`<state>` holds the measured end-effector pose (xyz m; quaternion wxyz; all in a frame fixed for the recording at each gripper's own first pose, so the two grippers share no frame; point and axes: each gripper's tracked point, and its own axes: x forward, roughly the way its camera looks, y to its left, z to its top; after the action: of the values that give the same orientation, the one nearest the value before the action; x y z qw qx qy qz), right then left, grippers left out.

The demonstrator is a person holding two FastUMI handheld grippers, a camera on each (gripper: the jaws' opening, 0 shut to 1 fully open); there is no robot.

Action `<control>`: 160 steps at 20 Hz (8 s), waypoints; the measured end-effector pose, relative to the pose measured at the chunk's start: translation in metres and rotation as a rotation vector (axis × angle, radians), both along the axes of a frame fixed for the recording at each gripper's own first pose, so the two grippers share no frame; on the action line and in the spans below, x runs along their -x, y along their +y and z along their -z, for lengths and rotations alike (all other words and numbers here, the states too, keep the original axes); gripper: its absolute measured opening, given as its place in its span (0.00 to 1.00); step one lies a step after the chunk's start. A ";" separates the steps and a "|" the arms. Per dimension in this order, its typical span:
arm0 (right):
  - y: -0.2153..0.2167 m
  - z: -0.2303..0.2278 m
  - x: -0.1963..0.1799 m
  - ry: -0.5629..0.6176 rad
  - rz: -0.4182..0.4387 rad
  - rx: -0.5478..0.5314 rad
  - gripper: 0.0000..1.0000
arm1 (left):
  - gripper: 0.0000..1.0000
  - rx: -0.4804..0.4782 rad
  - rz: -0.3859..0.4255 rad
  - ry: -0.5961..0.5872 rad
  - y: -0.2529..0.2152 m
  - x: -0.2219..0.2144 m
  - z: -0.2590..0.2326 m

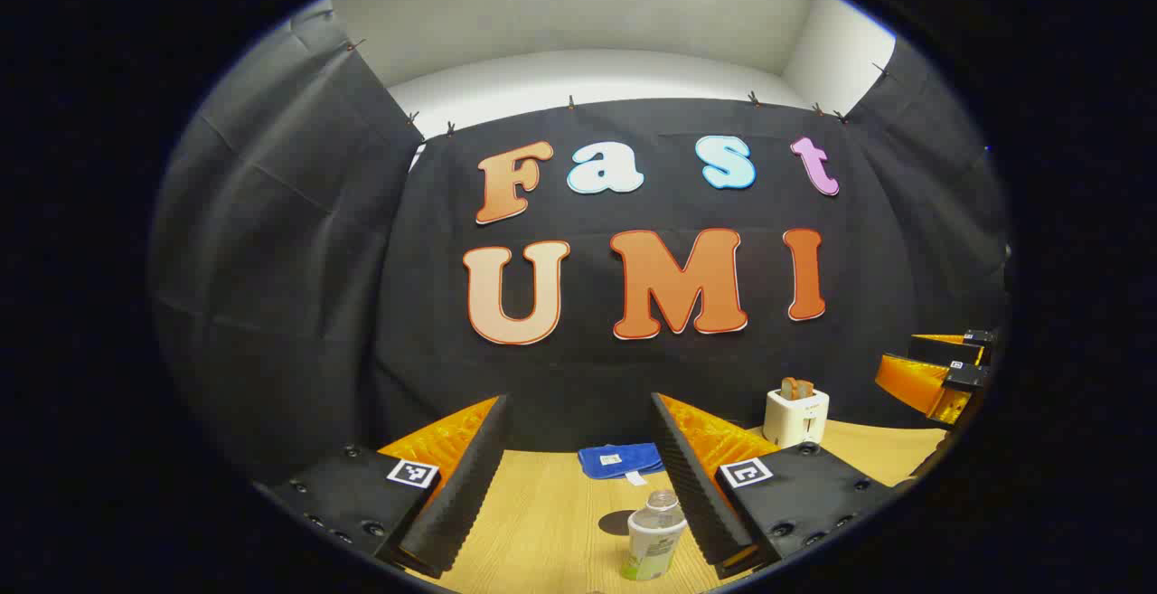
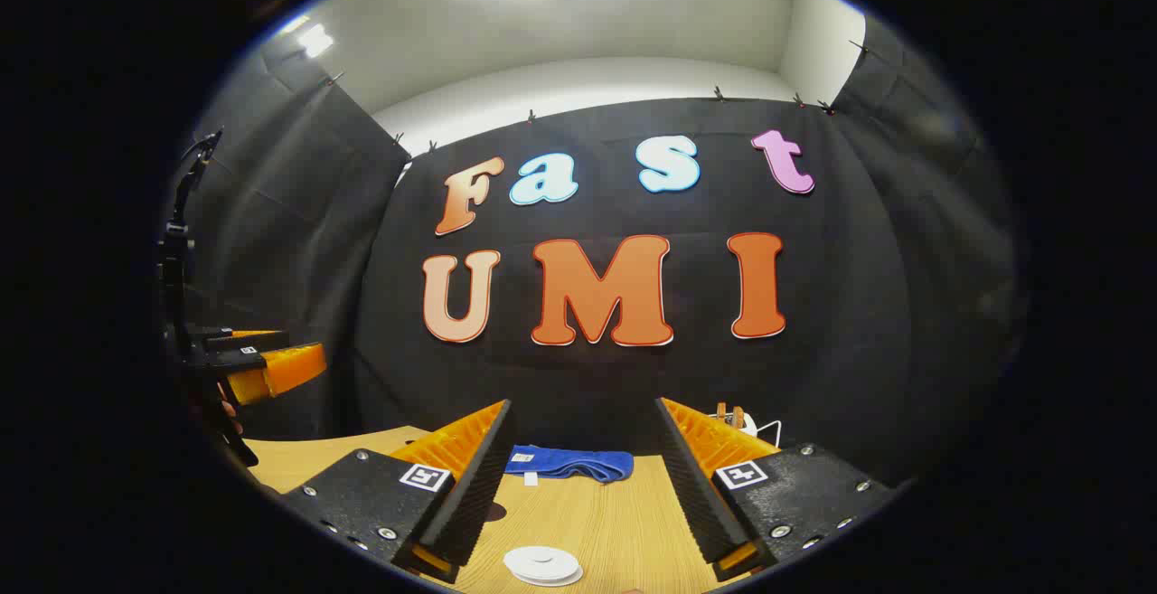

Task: Open the teacup lid with one hand, grasp the water bottle and pour water into the teacup with the other hand; after pouring, place the water bottle on the coaster and then close the teacup lid.

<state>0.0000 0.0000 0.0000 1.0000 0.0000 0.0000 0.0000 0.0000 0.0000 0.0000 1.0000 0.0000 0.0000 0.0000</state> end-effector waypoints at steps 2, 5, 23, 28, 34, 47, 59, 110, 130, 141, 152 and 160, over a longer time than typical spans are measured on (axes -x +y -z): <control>0.004 0.002 0.000 0.006 -0.014 -0.001 0.91 | 0.97 0.003 -0.006 0.004 0.004 -0.001 0.000; 0.015 0.005 0.000 0.013 -0.048 0.001 0.91 | 0.97 0.007 -0.012 0.001 0.006 0.000 0.002; 0.023 0.034 -0.001 0.062 -0.095 -0.014 0.91 | 0.96 -0.029 0.048 0.032 -0.020 -0.001 0.026; 0.020 0.055 -0.004 0.109 -0.094 -0.012 0.91 | 0.98 -0.078 0.068 0.093 -0.029 0.000 0.068; 0.023 0.087 -0.007 0.180 -0.113 -0.003 0.92 | 0.96 0.007 0.142 0.156 -0.042 0.005 0.102; 0.034 0.178 -0.013 0.357 -0.156 0.051 0.90 | 0.96 -0.045 0.138 0.178 -0.051 0.005 0.148; 0.043 0.246 0.000 0.521 -0.202 0.121 0.71 | 1.00 -0.118 0.129 0.173 -0.053 0.005 0.170; -0.010 0.189 -0.005 0.430 -0.110 -0.025 0.21 | 0.65 -0.230 0.205 0.353 -0.077 -0.019 0.250; -0.069 0.176 0.003 0.382 -0.019 -0.023 0.21 | 0.66 -1.026 0.293 0.251 -0.093 -0.021 0.253; -0.078 0.169 0.007 0.362 -0.003 -0.021 0.21 | 0.64 -1.297 0.341 0.206 -0.101 -0.007 0.259; -0.082 0.168 0.007 0.360 0.001 -0.015 0.21 | 0.60 -1.499 0.399 0.164 -0.114 -0.017 0.251; -0.087 0.168 0.010 0.359 0.008 -0.019 0.21 | 0.60 -1.635 0.412 0.134 -0.108 -0.020 0.240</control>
<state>-0.0100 -0.0865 -0.1677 0.9839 0.0095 0.1785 -0.0042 0.0195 -0.1085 -0.2404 0.6631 0.7235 0.0595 -0.1825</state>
